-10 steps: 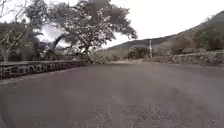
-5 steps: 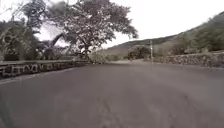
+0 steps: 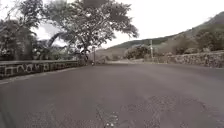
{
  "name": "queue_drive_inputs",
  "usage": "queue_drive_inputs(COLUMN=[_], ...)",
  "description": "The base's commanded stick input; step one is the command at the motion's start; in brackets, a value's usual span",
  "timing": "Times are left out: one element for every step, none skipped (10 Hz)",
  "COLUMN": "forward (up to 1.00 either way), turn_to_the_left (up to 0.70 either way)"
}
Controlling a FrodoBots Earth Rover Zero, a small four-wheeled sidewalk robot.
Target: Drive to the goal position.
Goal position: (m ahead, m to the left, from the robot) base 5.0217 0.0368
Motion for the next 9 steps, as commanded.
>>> queue_drive_inputs(forward=[0.7, 0.7, 0.7, 0.7, 0.7, 0.7, 0.7, 0.7, 0.7], turn_to_the_left=[0.0, 0.0, 0.0, 0.0, 0.0, 0.0, 0.0, 0.0, 0.0])
